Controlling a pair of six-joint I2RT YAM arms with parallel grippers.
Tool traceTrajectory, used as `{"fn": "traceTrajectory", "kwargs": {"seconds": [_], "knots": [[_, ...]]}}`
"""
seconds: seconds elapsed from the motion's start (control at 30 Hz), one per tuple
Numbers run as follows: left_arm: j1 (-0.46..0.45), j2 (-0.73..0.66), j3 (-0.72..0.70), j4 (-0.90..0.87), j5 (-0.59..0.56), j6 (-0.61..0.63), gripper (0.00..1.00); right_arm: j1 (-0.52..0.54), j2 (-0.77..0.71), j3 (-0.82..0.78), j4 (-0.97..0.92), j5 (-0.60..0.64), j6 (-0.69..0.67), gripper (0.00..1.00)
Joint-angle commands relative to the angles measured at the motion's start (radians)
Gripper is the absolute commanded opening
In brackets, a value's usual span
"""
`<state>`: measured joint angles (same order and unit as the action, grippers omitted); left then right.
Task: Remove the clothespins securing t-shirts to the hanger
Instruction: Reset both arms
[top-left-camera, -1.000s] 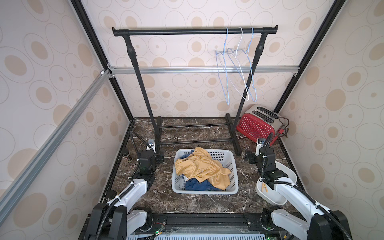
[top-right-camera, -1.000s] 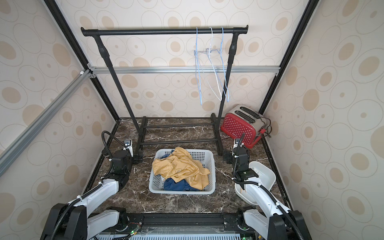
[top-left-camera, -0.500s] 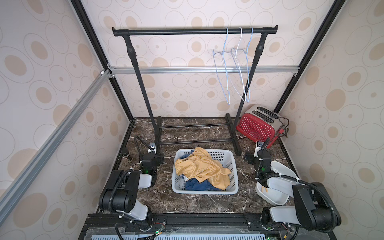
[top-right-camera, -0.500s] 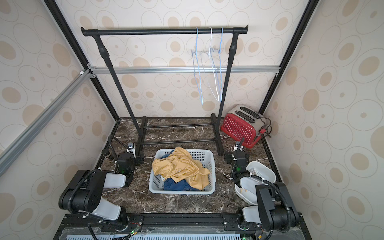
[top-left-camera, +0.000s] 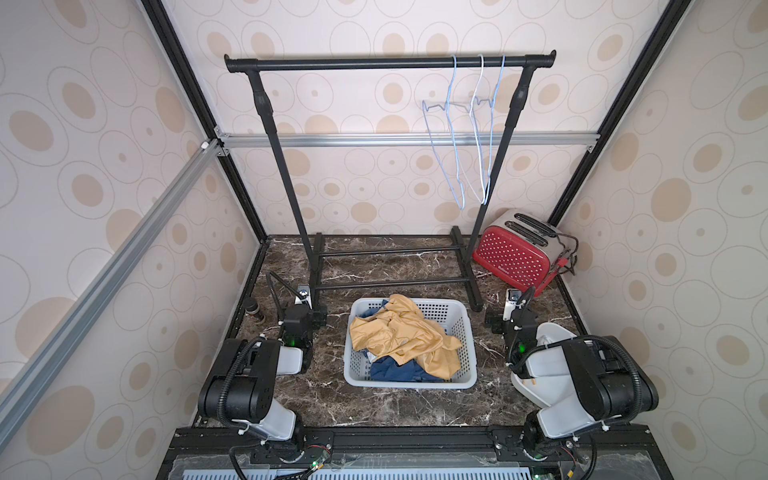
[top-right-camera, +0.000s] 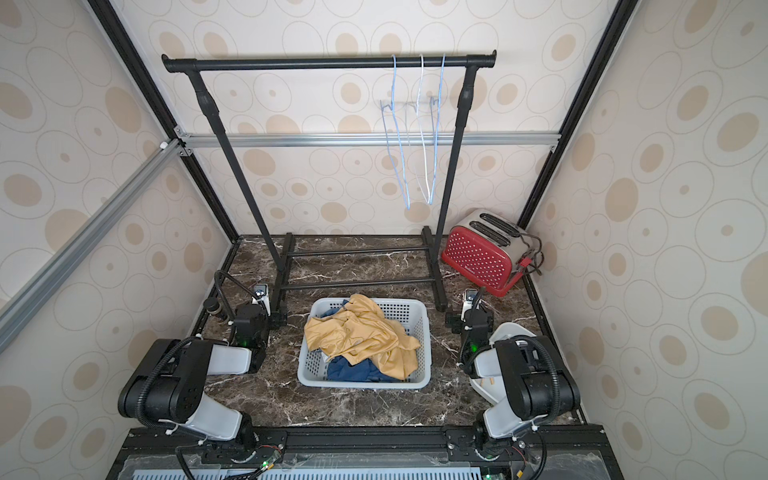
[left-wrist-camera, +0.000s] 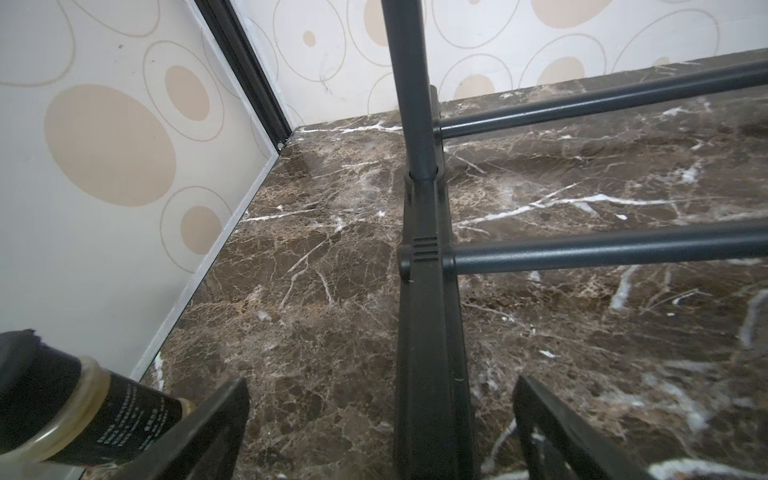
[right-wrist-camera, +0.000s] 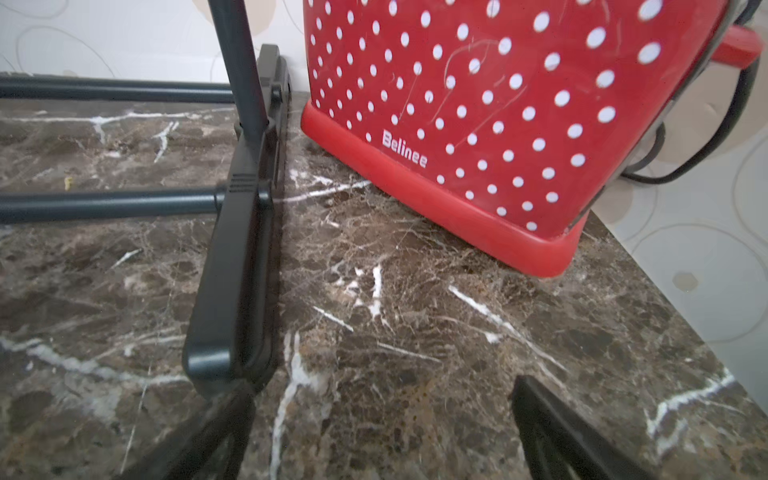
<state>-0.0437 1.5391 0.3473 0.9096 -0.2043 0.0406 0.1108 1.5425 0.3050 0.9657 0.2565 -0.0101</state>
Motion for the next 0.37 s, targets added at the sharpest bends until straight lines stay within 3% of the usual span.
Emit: {"fn": "traceTrajectory", "kwargs": {"seconds": [0.0, 0.33], "knots": [[0.009, -0.002, 0.025, 0.022, 0.003, -0.017, 0.99, -0.005, -0.002, 0.041, -0.016, -0.021, -0.017, 1.00], [0.037, -0.003, 0.054, -0.034, 0.037, -0.039, 0.99, -0.004, -0.008, 0.053, -0.050, -0.030, -0.020, 0.99]]}}
